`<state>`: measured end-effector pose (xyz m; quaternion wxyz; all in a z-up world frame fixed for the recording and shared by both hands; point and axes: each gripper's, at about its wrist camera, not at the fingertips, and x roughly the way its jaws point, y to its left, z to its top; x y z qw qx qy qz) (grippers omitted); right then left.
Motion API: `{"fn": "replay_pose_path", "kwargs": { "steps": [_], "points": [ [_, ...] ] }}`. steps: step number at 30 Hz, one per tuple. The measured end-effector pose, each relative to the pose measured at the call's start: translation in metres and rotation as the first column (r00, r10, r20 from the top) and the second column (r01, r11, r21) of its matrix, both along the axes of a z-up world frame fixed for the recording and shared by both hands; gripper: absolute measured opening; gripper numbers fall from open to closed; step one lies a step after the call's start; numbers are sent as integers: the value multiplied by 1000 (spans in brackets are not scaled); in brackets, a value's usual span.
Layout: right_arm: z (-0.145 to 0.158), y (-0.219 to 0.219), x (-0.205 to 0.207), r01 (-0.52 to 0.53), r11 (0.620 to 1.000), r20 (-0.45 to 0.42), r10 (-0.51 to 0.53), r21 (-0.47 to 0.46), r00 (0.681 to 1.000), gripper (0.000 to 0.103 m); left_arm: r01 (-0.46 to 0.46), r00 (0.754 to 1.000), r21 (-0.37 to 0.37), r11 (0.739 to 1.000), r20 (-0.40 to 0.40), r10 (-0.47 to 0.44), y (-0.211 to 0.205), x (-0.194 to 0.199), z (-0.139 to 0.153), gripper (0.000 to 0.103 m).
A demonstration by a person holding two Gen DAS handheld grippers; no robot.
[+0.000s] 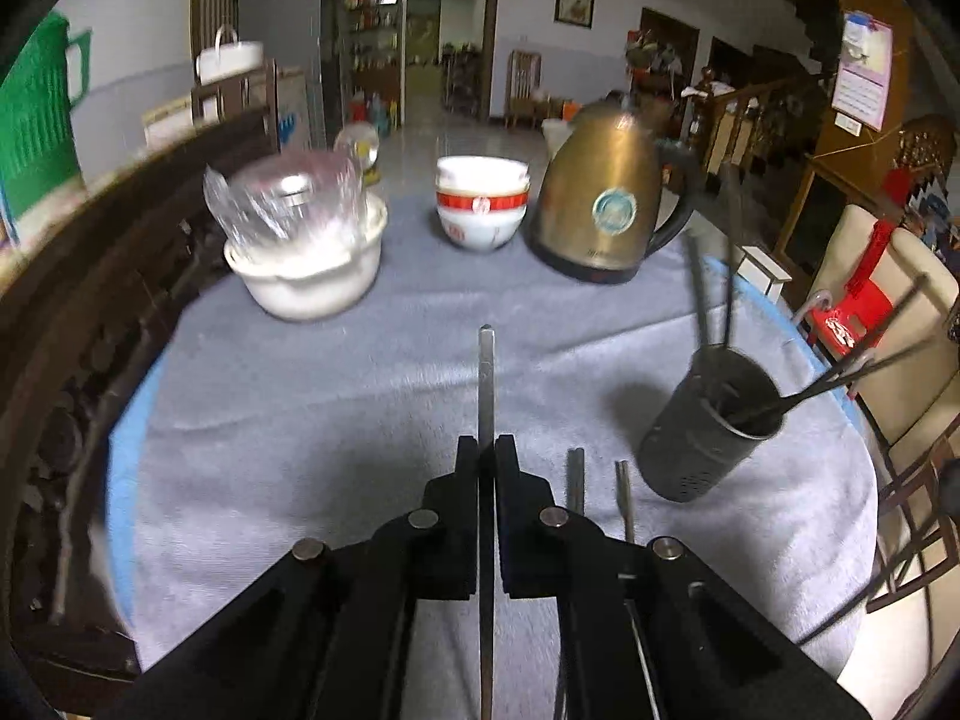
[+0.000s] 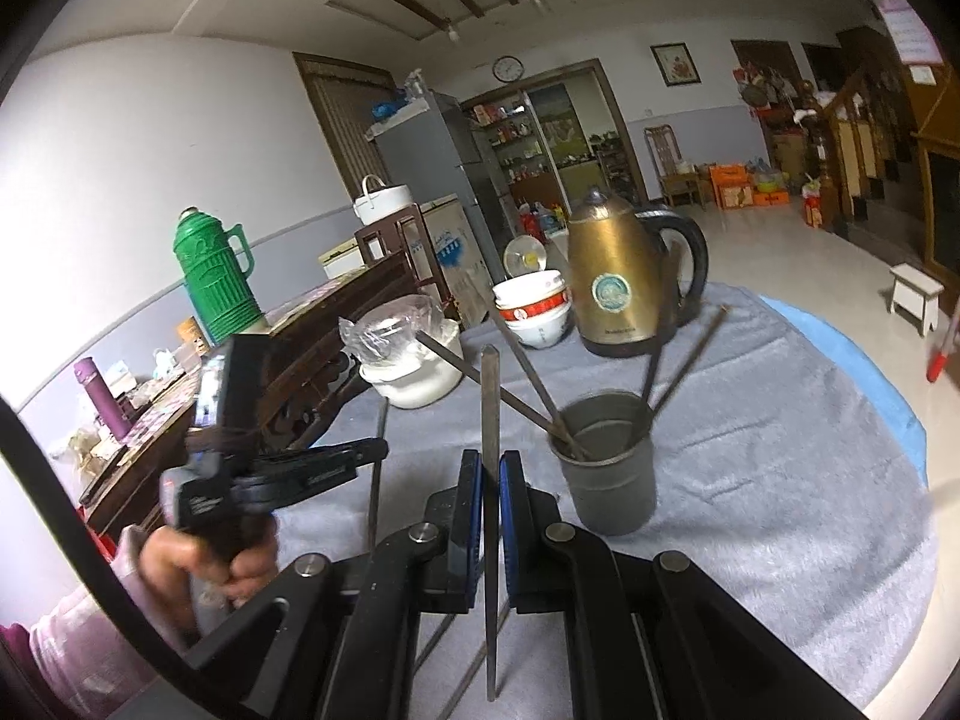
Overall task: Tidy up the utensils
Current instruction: 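Regrip the chopstick in the left tool while the right tool holds its chopstick above the cup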
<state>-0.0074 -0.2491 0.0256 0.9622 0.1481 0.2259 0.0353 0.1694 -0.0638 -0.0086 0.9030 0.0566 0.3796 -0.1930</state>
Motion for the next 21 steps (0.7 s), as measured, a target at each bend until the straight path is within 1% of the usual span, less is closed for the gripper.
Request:
{"fn": "replay_pose_path", "kwargs": {
  "steps": [3,8,12,17,21],
  "points": [
    [7,7,0,2,1000,20,-2,-17,1000,6,-3,998,17,1000,57,2,-1,-15,14,5],
    [18,13,-3,13,999,49,-12,-31,999,6,-13,993,34,999,116,9,-3,-32,32,5],
    [29,12,-5,32,999,88,-28,-40,996,6,-16,986,49,999,165,8,-6,-46,43,5],
    [43,5,-4,52,998,131,-47,-35,990,6,-20,977,59,998,214,7,-12,-56,58,5],
    [48,-2,-4,63,998,147,-59,-25,987,6,-12,972,65,998,233,-4,-19,-61,66,5]
  ]
}}
